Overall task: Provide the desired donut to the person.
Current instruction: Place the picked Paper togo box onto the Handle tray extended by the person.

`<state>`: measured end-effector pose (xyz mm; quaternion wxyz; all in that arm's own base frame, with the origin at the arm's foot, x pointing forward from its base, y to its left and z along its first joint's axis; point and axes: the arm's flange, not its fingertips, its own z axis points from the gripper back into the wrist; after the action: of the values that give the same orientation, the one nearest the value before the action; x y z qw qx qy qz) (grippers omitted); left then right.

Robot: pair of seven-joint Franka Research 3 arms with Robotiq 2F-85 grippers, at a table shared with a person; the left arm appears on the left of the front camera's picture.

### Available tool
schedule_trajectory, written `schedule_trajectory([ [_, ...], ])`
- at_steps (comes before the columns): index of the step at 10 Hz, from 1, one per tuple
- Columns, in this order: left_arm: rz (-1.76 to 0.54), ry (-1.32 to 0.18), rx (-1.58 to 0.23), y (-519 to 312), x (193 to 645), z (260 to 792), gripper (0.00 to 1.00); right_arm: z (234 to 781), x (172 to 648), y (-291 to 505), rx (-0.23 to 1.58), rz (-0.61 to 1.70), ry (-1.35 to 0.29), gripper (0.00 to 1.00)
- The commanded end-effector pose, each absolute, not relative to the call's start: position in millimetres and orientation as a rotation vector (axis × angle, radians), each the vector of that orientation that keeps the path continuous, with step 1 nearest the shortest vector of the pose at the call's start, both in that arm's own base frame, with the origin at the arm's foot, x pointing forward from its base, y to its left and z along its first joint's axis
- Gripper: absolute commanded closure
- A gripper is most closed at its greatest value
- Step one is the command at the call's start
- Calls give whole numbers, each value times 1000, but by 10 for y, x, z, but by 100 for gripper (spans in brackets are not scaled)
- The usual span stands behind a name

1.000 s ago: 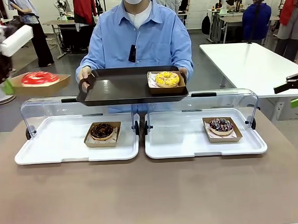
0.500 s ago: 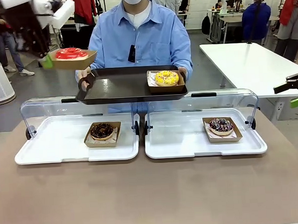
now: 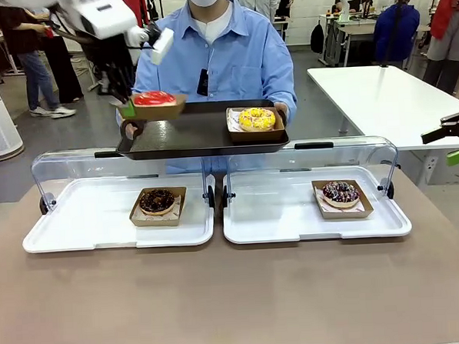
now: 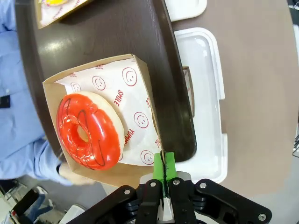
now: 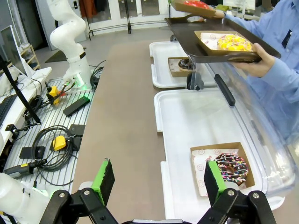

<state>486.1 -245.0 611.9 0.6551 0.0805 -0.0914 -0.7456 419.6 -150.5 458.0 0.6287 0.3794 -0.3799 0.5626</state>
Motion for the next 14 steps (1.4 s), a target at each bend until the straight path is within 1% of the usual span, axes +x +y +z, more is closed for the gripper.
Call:
schedule_trajectory([
  [1,-1674,-223,193,-2574,5002,6080,99,4571,4192,-1499,872,1283,-869,0],
  [4,-1664,-213,202,-2554,5241,5858,99,4571,4192,-1499,872,1283,-869,0],
  [7,-1651,-213,157,-2425,5457,5689,99,4571,4192,-1499,872,1283,-869,0],
  [11,-1638,-202,156,-2379,5497,5627,99,4571,4192,-1499,872,1283,-869,0],
  [12,-1634,-205,162,-2370,5480,5631,69,4571,4192,-1499,872,1283,-869,0],
  [13,-1634,-210,164,-2369,5471,5646,42,4571,4192,-1499,872,1283,-869,0],
  [14,-1641,-206,163,-2374,5487,5659,12,4571,4192,-1499,872,1283,-869,0],
])
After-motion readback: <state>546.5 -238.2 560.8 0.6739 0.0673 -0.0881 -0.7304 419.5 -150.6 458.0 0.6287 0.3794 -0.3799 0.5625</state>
